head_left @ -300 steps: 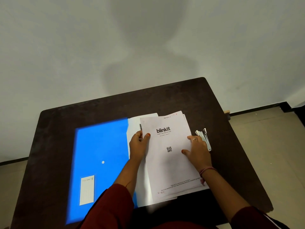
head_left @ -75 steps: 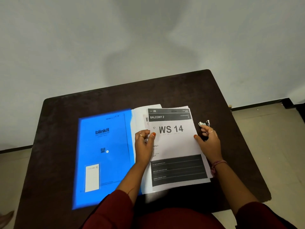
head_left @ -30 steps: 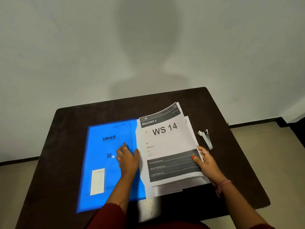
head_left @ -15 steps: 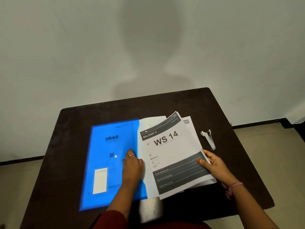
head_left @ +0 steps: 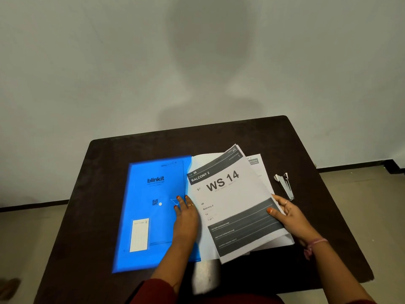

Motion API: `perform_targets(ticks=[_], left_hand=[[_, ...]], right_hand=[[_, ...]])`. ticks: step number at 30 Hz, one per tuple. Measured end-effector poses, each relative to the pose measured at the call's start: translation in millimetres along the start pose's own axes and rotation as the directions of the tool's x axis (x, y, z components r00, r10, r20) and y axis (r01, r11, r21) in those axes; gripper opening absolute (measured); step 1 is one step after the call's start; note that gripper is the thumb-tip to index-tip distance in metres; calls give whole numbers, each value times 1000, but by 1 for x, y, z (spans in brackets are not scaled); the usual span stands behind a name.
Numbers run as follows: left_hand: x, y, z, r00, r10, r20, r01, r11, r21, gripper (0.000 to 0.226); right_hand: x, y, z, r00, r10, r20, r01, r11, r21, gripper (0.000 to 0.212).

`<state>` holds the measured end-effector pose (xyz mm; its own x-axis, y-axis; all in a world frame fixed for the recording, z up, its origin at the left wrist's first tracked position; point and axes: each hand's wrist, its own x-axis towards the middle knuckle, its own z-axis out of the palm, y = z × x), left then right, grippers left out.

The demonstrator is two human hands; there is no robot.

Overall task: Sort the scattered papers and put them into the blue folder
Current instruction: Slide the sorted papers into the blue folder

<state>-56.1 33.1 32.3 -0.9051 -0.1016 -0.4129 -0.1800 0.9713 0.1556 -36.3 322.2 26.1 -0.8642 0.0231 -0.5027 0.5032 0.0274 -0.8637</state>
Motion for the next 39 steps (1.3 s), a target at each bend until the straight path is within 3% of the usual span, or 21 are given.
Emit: perform_targets(ticks=[4, 9, 20, 24, 31, 39], left_hand=[[-2, 1, -1, 1000, 5, -11, -5, 1000, 11, 57], [-3, 3, 1, 1000, -6, 24, 5, 999, 32, 65], [-4, 11, -10, 997, -21, 73, 20, 1000, 13, 67], [-4, 10, -11, 996, -7, 91, 4, 999, 37, 76], [-2, 10, -15, 994, -3, 105, -1, 999, 32, 69], [-5, 5, -14, 995, 13, 100, -19, 998, 57, 77]], right_hand=[[-5, 0, -8, 999, 36, 38, -36, 999, 14, 43], [2, -3, -2, 993, 56, 101, -46, 994, -97, 46], [33, -38, 39, 985, -134, 111, 156, 964, -216, 56], [35, -34, 60, 982, -172, 78, 187, 945, -267, 57], [20, -26, 100, 964, -261, -53, 235, 928, -289, 57], [11, -15, 134, 939, -332, -87, 280, 888, -366, 58]])
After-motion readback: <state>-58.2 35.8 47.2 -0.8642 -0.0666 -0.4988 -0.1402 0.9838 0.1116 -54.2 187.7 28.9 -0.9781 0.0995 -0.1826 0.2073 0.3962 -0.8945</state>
